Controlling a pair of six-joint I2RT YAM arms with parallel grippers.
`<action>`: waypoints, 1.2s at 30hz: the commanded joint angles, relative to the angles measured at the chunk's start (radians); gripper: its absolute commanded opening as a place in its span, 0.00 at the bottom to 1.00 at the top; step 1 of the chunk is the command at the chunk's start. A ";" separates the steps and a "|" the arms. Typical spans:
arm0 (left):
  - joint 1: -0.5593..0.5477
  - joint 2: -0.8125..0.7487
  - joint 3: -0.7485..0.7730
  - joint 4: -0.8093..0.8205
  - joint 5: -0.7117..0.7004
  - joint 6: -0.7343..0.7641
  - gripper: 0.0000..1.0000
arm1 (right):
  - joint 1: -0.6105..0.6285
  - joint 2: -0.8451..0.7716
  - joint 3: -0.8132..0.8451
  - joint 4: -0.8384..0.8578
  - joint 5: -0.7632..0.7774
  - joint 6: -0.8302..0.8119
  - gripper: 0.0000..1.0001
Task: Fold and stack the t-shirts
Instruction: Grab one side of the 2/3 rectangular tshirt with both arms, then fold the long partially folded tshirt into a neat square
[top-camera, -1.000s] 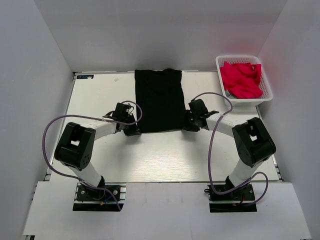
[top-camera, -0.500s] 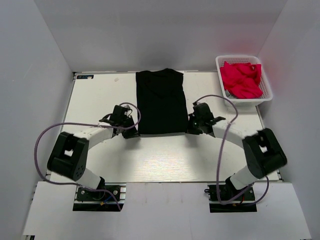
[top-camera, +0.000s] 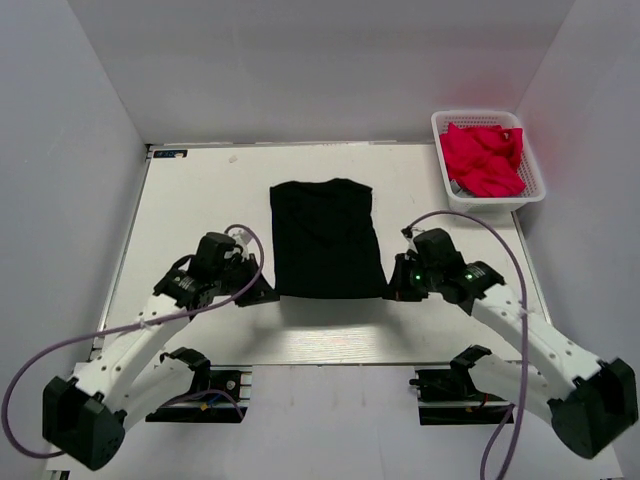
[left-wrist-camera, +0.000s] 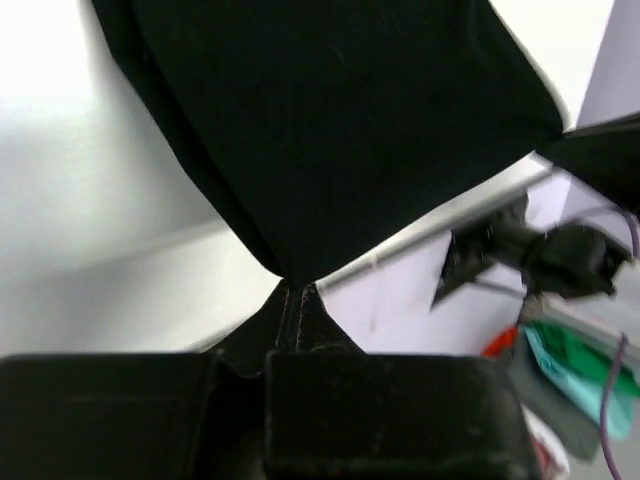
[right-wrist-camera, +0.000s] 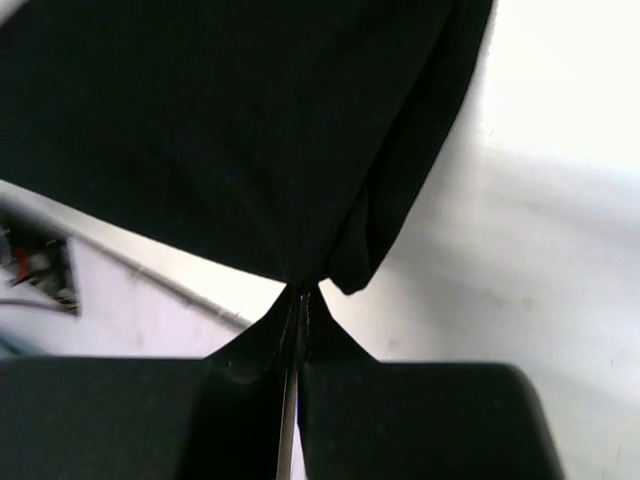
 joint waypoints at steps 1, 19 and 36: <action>-0.009 -0.071 0.047 -0.124 0.063 -0.021 0.00 | 0.002 -0.086 0.105 -0.172 0.003 0.031 0.00; 0.005 0.022 0.265 0.097 -0.323 0.028 0.00 | -0.016 0.142 0.429 -0.001 0.298 -0.059 0.00; 0.023 0.467 0.537 0.168 -0.625 0.049 0.00 | -0.108 0.523 0.724 0.117 0.369 -0.113 0.00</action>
